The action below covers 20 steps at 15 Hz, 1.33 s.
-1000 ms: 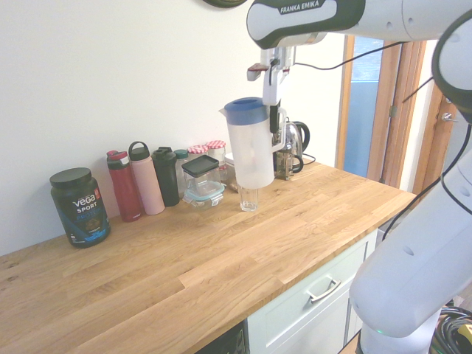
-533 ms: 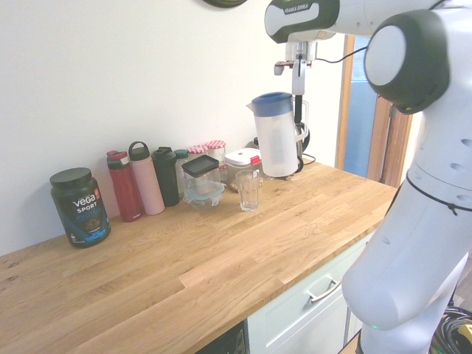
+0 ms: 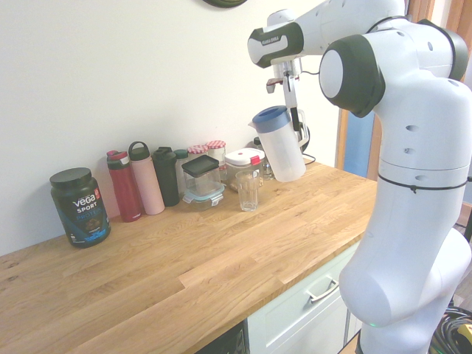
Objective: Pour me some water
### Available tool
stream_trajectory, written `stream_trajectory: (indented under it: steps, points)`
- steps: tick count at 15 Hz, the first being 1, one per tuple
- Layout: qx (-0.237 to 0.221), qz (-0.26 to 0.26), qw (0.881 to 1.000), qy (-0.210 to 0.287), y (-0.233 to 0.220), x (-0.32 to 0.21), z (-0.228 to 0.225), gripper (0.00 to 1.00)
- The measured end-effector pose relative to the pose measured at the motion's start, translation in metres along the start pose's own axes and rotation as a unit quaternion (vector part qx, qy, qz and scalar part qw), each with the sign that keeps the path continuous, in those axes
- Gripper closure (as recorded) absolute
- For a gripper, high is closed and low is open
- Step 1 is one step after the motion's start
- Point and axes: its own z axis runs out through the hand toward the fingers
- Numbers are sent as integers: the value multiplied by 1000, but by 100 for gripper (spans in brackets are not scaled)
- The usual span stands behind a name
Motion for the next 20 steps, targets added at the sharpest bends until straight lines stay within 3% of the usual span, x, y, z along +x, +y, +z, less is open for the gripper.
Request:
stream_trajectory:
  steps: [7,13,20]
  points:
    - [-60,-45,997,-24,-39,14,44,100]
    - [-81,-58,995,-23,-60,14,38,100]
    - [-154,-63,986,-27,-78,7,28,100]
